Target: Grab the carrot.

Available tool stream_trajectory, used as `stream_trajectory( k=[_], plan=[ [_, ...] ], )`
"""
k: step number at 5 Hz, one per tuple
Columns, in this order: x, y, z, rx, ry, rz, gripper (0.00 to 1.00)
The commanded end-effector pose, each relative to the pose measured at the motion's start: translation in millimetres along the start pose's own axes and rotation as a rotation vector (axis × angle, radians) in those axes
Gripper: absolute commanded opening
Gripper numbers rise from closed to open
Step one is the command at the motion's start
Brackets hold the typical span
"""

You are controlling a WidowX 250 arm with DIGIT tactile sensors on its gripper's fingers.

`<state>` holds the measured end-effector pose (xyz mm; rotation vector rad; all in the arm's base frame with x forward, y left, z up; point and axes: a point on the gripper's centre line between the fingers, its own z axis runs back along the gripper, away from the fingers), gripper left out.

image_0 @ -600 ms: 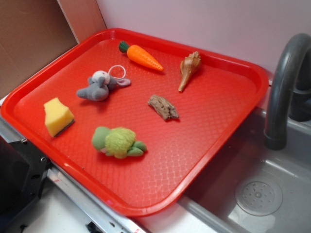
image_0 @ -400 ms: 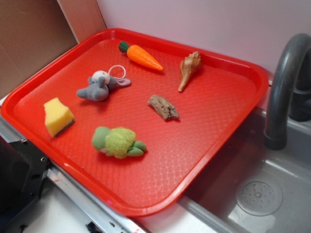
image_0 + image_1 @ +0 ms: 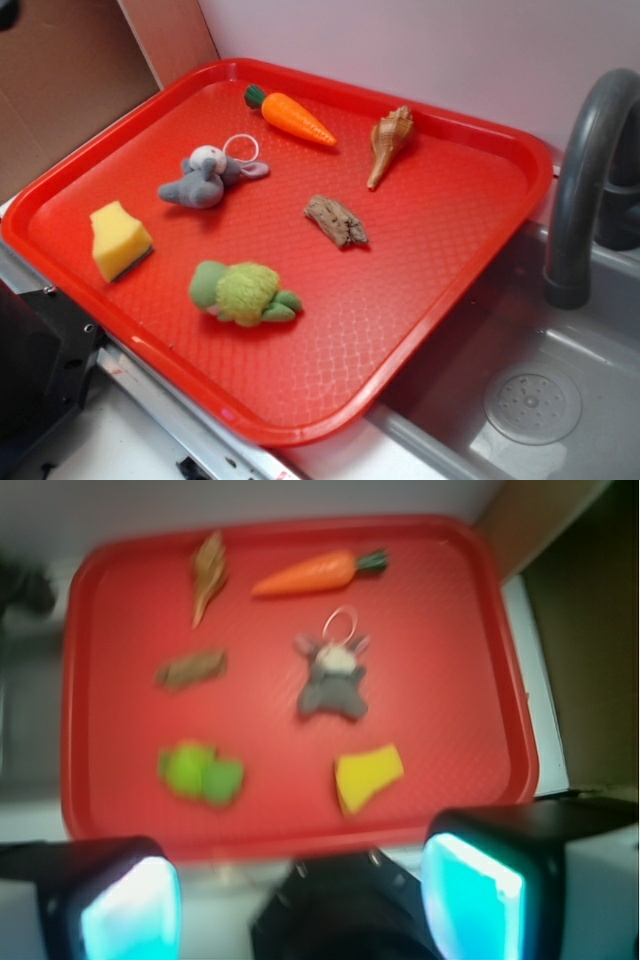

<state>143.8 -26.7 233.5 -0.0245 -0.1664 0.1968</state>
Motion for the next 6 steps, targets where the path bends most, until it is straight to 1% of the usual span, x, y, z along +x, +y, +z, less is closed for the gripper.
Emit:
stream_trajectory(
  k=[1,2,3,4,5,6],
  plan=[
    [41.2,-12.6,-9.9,0.093,-0.156,0.379,1.0],
    [81.6,-7.7,-30.5,0.143,-0.199,0.585,1.0],
    [120.8,-1.3,-48.5,0.198,-0.232,0.692,1.0],
    [147.2,9.1,-67.9,0.216,-0.251,0.748,1.0],
    [161.6,18.5,-92.3,0.237,-0.227,0.775,1.0],
    [161.5,26.3,-125.2,0.246,-0.182,0.718,1.0]
  ],
)
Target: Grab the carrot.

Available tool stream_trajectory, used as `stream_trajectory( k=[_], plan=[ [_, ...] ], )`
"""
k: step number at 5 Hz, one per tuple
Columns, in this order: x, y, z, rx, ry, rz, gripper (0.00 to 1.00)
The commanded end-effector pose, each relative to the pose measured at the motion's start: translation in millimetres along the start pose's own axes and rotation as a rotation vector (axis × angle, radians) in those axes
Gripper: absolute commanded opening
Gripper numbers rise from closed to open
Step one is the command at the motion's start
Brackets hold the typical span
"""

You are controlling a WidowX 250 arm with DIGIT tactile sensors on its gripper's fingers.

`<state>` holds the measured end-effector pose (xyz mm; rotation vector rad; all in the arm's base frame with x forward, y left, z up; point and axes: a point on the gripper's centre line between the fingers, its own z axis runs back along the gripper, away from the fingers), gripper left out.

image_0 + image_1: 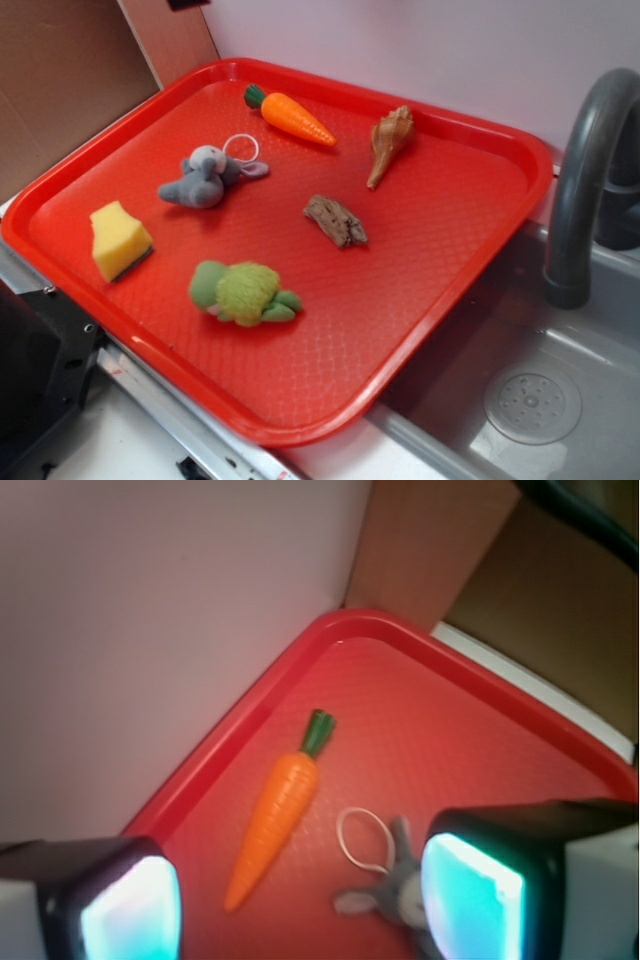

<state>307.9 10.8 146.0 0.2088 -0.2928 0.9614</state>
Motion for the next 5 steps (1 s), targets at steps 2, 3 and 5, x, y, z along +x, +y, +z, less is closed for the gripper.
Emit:
stream_trajectory(
  k=[2,3,5],
  plan=[
    [13.0,-9.5,-58.9,-0.087,0.046,-0.097,1.0],
    [6.5,-16.1,-83.0,-0.1,0.1,-0.132,1.0],
    [-1.6,-11.1,-104.4,-0.054,0.155,-0.152,1.0]
  ],
)
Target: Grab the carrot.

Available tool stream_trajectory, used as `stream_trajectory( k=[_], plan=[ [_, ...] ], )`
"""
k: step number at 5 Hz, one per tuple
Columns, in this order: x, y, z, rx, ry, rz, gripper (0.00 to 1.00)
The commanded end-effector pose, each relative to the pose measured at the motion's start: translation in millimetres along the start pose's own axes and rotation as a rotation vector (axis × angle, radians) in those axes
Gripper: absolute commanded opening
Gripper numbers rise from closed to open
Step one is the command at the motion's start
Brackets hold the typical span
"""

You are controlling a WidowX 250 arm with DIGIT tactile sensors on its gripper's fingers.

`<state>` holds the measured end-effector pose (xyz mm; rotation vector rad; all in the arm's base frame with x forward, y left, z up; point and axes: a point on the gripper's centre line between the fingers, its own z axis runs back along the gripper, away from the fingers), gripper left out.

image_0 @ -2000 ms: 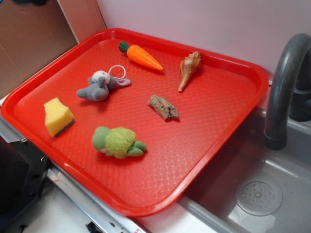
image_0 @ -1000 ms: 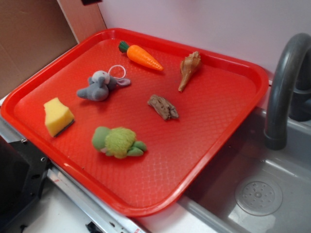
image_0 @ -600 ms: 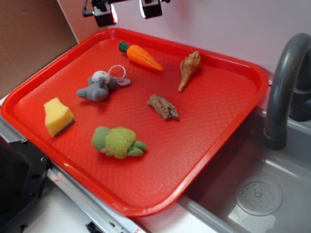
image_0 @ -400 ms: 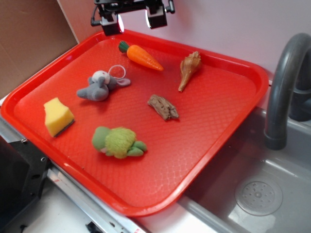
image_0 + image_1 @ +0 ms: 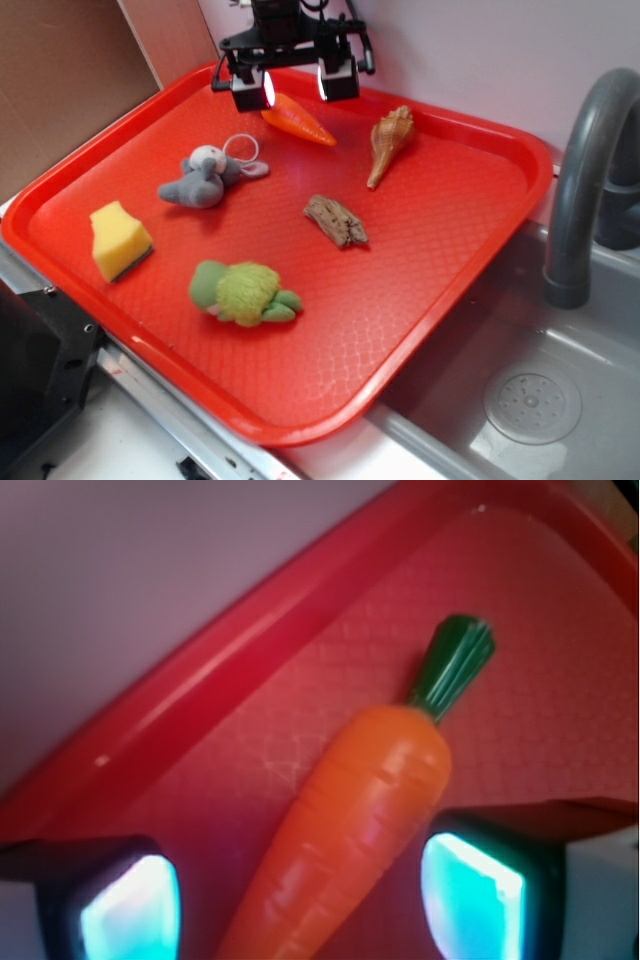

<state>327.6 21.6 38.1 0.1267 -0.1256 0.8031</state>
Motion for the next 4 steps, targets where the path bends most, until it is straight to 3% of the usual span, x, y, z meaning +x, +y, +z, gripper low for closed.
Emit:
stream_trajectory(
  k=[1,2,3,4],
  plan=[
    [15.4,8.9,-4.9,-0.03,0.018,0.02,1.0],
    [16.8,11.0,-16.5,-0.029,0.072,0.03,1.0],
    [17.8,11.5,-23.1,-0.031,0.113,0.026,0.0],
    [22.5,9.2,7.0,-0.037,0.075,-0.111,0.0]
  ],
)
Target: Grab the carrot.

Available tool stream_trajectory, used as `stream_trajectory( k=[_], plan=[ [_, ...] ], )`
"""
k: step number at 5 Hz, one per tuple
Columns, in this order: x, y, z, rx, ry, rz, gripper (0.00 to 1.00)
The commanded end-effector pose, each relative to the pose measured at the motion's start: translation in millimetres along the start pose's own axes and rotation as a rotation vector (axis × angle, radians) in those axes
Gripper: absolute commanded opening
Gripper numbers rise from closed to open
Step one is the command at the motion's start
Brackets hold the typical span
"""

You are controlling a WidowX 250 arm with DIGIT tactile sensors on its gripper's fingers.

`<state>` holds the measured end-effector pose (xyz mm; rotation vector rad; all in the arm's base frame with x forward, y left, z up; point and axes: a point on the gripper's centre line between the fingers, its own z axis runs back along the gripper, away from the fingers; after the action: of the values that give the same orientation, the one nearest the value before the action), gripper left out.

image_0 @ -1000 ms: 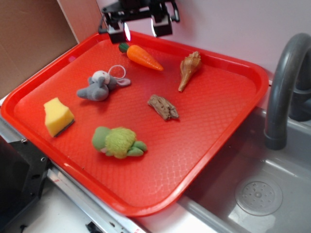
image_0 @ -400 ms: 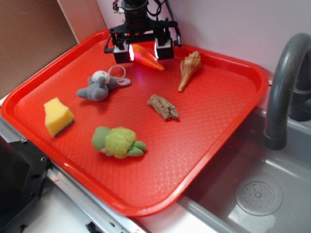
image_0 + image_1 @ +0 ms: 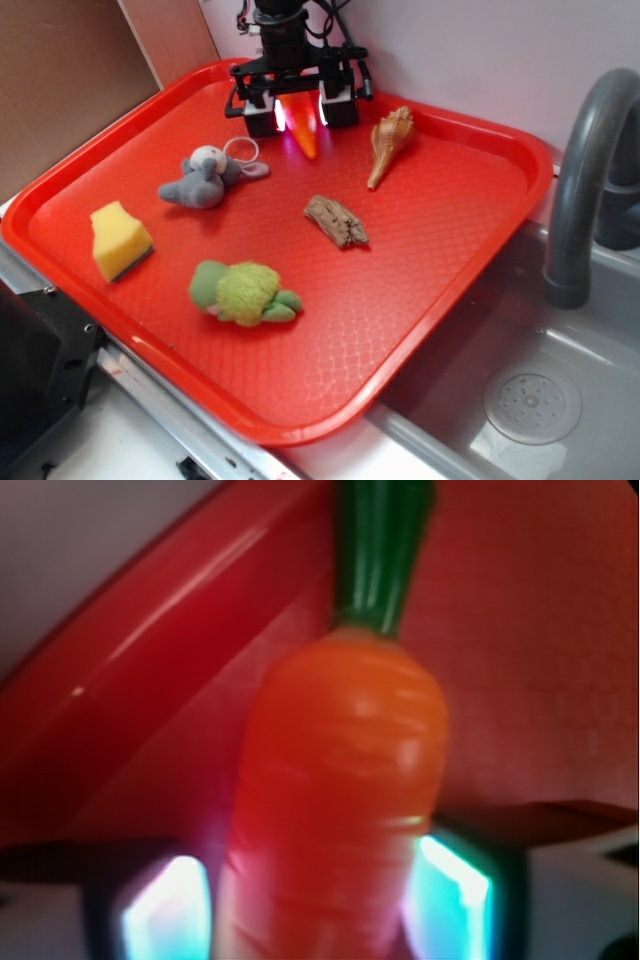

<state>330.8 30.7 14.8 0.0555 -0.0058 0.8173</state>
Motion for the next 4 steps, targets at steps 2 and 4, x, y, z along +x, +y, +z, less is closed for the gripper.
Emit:
stream_trajectory(
  k=[2,4],
  plan=[
    [-16.5,17.6,109.5,0.058,-0.118,-0.492,0.0],
    [-63.3,37.2,141.0,0.101,-0.041,-0.912,0.0]
  ],
)
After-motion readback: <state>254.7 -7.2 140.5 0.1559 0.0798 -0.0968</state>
